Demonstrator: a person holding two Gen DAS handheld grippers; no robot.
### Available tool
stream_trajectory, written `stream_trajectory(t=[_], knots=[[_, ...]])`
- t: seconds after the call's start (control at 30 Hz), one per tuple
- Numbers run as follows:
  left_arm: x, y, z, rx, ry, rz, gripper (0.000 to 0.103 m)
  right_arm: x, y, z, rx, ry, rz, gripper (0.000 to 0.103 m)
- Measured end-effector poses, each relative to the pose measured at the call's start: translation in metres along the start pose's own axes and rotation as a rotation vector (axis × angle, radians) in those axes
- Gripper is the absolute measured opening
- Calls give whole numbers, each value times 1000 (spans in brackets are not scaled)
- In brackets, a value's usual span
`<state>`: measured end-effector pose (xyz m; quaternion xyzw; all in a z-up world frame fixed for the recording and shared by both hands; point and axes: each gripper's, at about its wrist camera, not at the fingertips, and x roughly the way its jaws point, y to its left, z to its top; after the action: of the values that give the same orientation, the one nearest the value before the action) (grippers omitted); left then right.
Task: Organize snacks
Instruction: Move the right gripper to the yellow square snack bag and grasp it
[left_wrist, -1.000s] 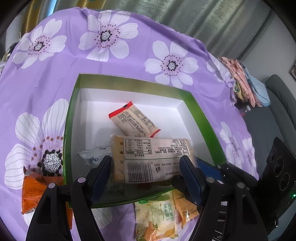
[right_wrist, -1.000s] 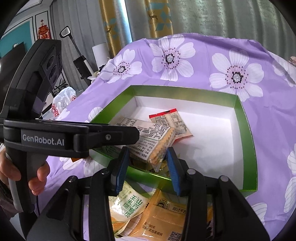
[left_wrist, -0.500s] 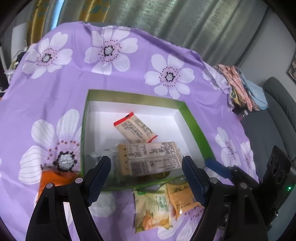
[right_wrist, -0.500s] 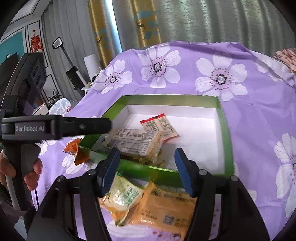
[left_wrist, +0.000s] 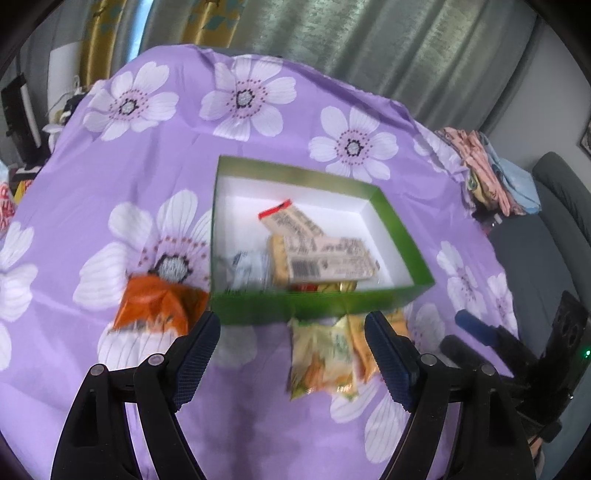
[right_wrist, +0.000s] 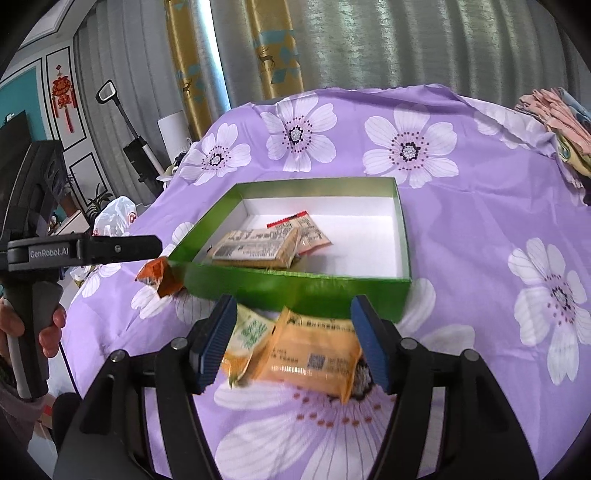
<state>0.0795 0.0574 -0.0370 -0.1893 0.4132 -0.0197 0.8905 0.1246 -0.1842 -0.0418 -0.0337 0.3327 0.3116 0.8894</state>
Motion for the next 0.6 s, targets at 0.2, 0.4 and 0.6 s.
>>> stream_trajectory(t=[0.2, 0.4, 0.6], knots=[[-2, 1, -27, -15, 42, -24, 81, -16, -6, -23, 12, 16, -4, 65], [8, -18, -50, 28, 95, -101, 81, -21, -14, -47, 21, 44, 17, 65], [13, -42, -58, 78, 115, -195, 81, -14, -13, -61, -14, 77, 15, 65]])
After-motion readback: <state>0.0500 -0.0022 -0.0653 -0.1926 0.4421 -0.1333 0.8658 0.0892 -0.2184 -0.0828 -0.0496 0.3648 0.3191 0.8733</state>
